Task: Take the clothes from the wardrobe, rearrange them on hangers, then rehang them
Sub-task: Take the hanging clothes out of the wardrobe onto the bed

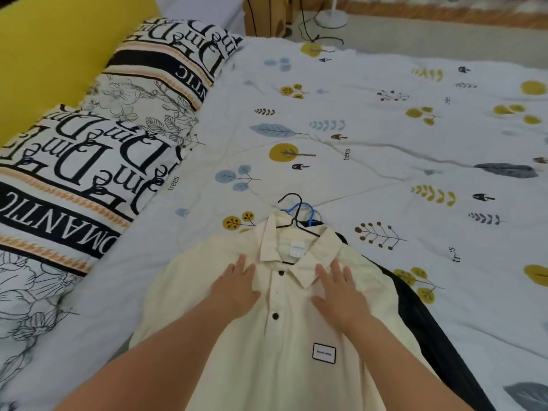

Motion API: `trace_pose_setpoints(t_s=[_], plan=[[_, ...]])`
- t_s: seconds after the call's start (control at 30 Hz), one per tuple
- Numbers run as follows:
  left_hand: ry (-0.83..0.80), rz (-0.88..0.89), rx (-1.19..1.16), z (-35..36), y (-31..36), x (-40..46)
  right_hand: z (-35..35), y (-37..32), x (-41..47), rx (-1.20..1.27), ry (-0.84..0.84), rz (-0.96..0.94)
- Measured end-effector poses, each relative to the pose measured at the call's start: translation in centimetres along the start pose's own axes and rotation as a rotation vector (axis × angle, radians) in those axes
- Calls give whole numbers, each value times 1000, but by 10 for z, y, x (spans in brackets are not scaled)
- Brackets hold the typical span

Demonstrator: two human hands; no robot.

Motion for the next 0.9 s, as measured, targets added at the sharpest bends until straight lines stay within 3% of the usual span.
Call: trace_pose_setpoints(t_s=[0.17,0.47,0.9], plan=[[-6,58,-115,-18,3,-54,-37,-12,-45,-72,13,52],[4,108,-203,-43,-25,-187,-45,-67,-179,10,-125,-62],[98,61,-194,-55,-141,-415,-50,-165,-370,-184,-121,-166]])
Point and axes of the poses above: each hand's wrist, its own x-axis towards the middle knuckle, its own z-axis out of the palm, y = z × x, the point moved 8 cm from there along x, towards the middle knuckle, and after that the axes turned 7 degrees about y, right-handed, at the moved point
